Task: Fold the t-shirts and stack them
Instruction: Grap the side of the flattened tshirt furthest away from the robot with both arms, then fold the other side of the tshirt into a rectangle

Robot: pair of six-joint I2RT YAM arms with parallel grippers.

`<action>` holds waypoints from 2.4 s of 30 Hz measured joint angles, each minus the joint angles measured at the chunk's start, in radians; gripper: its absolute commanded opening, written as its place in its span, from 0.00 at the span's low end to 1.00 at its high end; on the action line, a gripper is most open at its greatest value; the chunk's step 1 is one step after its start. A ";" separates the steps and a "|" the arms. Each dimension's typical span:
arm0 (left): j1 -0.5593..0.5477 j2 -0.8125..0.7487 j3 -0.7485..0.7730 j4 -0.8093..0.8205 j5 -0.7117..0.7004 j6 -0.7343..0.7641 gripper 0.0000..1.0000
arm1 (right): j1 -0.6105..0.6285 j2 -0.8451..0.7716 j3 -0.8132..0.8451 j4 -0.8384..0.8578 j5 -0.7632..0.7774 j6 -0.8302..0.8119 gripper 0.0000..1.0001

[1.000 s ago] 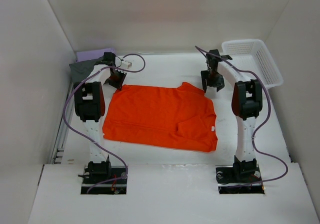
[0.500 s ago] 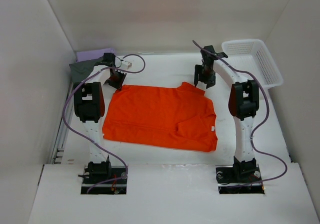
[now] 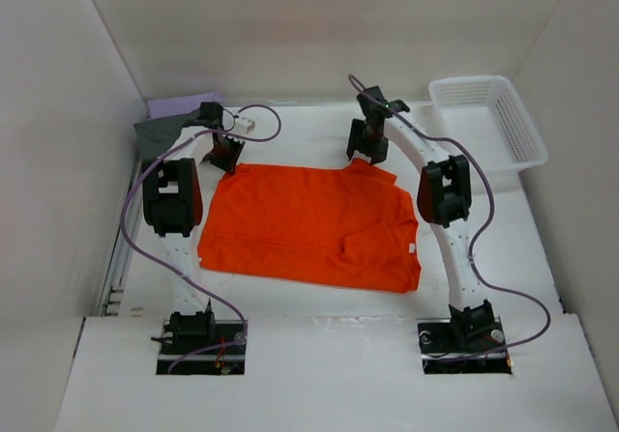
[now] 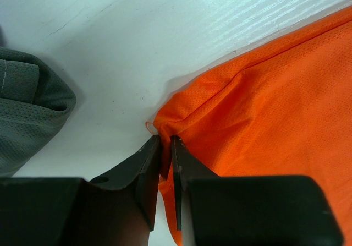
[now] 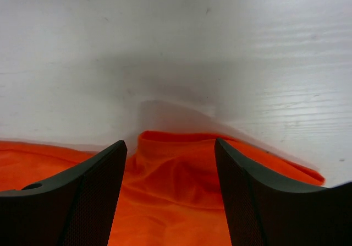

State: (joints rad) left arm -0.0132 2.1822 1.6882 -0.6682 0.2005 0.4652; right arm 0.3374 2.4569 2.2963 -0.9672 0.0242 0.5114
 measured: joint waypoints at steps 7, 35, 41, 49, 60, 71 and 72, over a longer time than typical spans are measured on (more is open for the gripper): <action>0.000 0.000 0.000 0.001 0.002 0.001 0.12 | 0.042 0.106 0.141 -0.077 0.035 0.025 0.59; 0.016 -0.499 -0.542 0.179 -0.010 0.179 0.02 | 0.212 -0.605 -0.796 0.283 0.156 0.107 0.04; 0.006 -0.690 -0.701 0.241 -0.008 0.232 0.04 | 0.280 -0.671 -1.028 0.412 0.209 0.202 0.08; -0.034 -0.727 -0.923 0.227 -0.029 0.298 0.06 | 0.301 -0.738 -1.258 0.546 0.184 0.335 0.30; -0.076 -0.750 -0.930 0.217 -0.066 0.340 0.07 | 0.348 -1.093 -1.270 0.478 0.208 0.316 0.44; -0.113 -0.753 -0.930 0.214 -0.077 0.339 0.07 | 0.136 -0.671 -0.916 0.424 0.140 0.091 0.64; -0.114 -0.753 -0.930 0.214 -0.077 0.339 0.07 | 0.133 -0.652 -0.904 0.412 0.136 0.076 0.66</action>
State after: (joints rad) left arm -0.1276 1.4288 0.7582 -0.4538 0.1230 0.8040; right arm 0.4706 1.8053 1.3918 -0.5556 0.1604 0.5869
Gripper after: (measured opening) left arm 0.073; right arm 0.633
